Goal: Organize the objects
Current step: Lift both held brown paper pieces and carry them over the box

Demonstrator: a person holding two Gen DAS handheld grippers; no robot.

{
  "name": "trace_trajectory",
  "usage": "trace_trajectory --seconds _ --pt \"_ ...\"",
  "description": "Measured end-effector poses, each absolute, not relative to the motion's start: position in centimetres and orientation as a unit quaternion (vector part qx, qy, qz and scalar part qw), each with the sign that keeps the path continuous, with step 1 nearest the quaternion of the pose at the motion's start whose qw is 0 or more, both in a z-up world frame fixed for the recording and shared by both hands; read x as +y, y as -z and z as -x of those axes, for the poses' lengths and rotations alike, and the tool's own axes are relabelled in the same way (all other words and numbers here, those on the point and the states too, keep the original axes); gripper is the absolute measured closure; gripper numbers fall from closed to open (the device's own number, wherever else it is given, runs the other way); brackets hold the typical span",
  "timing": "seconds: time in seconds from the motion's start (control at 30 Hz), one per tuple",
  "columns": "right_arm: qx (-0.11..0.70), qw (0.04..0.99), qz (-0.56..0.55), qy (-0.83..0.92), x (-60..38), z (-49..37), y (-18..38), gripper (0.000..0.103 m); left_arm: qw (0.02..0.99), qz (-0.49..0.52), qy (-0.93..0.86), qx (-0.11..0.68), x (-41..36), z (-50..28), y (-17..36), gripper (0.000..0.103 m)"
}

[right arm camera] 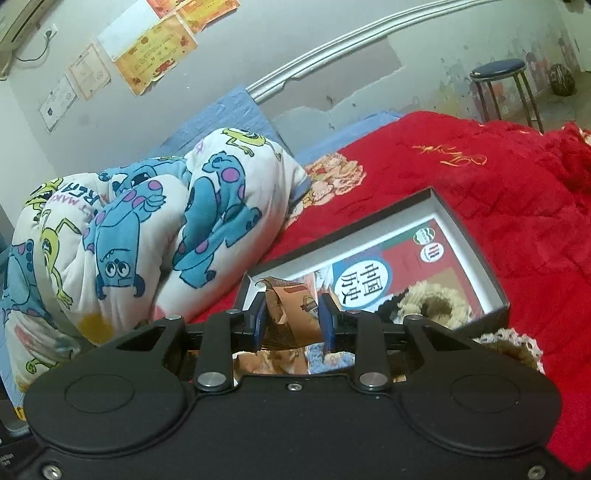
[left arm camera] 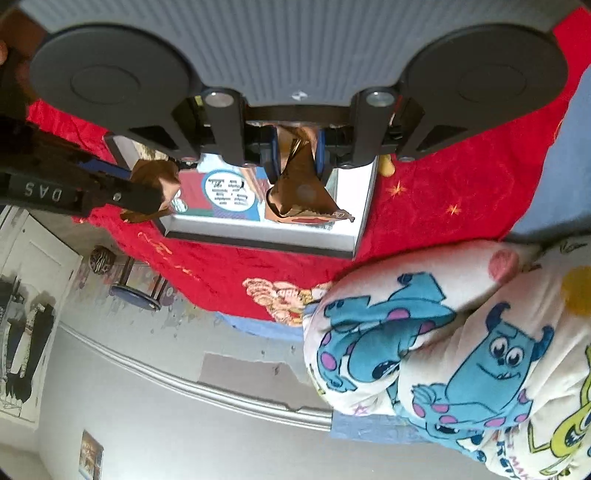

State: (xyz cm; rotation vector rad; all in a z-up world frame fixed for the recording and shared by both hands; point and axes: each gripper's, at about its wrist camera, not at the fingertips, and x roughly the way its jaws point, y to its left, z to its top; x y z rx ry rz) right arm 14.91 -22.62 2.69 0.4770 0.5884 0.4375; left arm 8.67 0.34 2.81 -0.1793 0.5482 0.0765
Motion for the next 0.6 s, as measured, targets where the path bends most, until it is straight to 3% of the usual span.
trace_trajectory --seconds 0.6 --pt "0.272 0.893 -0.303 -0.191 -29.7 -20.4 -3.0 0.075 0.965 0.093 -0.021 0.244 -2.4 -13.8 -3.4 0.081"
